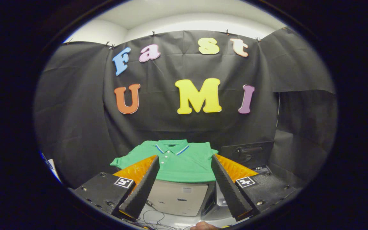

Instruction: Put the clothes into the washing machine and then close the washing machine lid.

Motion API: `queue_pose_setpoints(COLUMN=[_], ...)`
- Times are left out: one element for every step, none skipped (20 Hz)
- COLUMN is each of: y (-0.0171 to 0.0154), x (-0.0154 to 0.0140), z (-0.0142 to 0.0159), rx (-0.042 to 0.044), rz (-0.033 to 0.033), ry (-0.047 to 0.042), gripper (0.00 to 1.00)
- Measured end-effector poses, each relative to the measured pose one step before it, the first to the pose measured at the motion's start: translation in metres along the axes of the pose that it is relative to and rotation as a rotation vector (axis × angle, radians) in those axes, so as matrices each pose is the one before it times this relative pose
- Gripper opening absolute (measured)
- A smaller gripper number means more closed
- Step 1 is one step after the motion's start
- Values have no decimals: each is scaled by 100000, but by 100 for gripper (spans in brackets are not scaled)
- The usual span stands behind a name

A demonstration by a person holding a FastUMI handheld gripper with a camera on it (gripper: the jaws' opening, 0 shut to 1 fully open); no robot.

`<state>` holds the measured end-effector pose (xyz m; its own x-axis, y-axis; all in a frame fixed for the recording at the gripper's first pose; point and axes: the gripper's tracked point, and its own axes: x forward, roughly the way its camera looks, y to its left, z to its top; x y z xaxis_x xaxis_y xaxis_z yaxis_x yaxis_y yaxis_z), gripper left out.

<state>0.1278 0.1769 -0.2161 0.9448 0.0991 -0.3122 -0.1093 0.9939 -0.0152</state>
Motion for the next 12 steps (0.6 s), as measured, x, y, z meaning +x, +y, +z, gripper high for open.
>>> queue_pose_setpoints(y=[506, 579, 326, 340, 284, 236, 783, 503, 101, -43, 101, 377], x=[1113, 1295, 1445, 1467, 1547, 1554, 1467, 1230, 1261, 1347, 1160, 1193], z=[342, 204, 330, 122, -163, -249, -156, -43, -18, -172, -160, -86], rx=[-466, -321, -2, 304, 516, 809, 1279, 464, -383, -523, -474, -510], rz=[1803, 1637, 1371, 1586, 1187, 1316, 3425, 2064, 983, 379, 511, 1577], ry=[707, 478, 875, 1463, 2541, 4540, 3373, 3613, 4062, 4659, 5527, 5413], gripper=[100, 100, 100, 100, 100, 100, 100, 100, 100, 100, 100, 100])
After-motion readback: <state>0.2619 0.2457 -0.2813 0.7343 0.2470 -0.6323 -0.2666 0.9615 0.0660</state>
